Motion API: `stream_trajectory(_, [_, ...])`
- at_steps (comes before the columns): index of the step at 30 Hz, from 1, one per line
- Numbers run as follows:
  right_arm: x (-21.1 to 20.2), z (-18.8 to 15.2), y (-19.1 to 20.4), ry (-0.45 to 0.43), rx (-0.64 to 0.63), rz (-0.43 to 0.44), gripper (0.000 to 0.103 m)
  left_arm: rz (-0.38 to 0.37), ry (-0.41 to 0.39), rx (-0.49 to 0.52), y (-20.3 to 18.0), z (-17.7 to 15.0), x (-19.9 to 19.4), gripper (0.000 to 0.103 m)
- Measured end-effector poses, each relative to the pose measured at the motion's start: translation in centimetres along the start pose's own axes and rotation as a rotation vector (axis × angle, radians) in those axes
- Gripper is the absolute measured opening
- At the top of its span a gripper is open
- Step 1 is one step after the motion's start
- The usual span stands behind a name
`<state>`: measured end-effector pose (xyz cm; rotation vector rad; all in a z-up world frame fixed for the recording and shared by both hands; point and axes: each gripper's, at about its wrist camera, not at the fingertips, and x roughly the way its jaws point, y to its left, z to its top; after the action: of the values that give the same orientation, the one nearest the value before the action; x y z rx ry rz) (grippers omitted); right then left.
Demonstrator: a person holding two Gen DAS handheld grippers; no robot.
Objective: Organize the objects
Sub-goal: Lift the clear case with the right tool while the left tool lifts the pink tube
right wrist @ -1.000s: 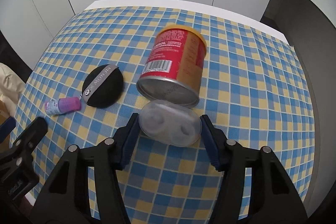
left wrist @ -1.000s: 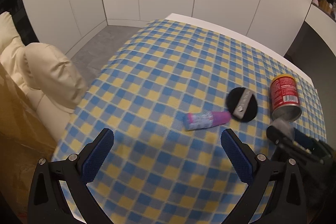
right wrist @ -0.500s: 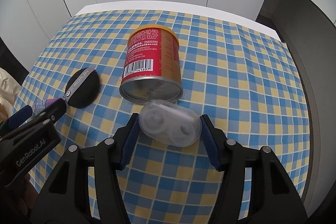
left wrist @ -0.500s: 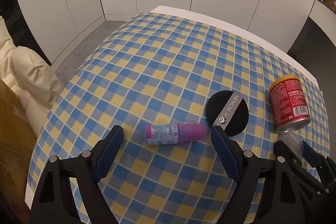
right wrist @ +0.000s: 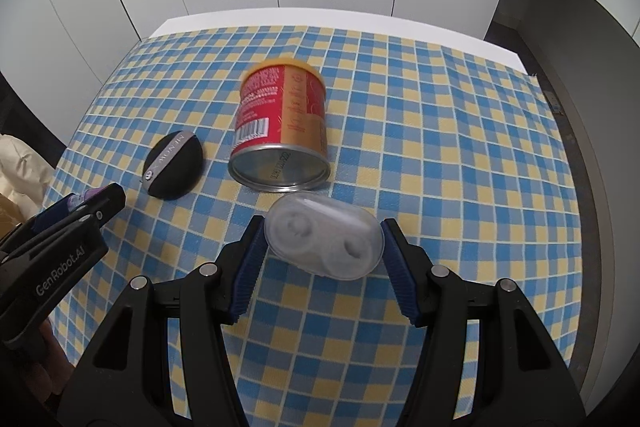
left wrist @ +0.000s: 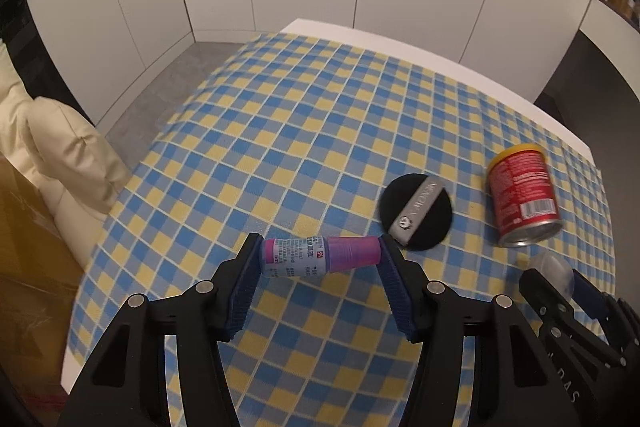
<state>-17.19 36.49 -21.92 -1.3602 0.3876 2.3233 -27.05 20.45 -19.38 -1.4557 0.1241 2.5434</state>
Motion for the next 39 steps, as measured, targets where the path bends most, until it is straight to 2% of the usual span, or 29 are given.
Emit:
stream_trajectory(6, [-2.6, 0.0, -0.1, -0.012, 0.010, 0.030, 0.060, -0.021, -0.035, 0.022, -0.4, 0.2, -3.2, 0.058])
stream_trajectory(19, [-10.9, 0.2, -0.9, -0.037, -0.006, 0.070, 0.060, -0.068, -0.122, 0.092, -0.6, 0.7, -12.5, 0.058])
stream_trajectory(29, [-17.7, -0.4, -1.5, -0.094, -0.059, 0.104, 0.060, -0.101, -0.169, 0.109, -0.7, -0.5, -19.3, 0.058])
stream_trajectory(39, [-21.2, -2.0, -2.6, -0.126, -0.088, 0.151, 0.060, -0.124, -0.203, 0.126, -0.9, -2.3, -24.0, 0.058])
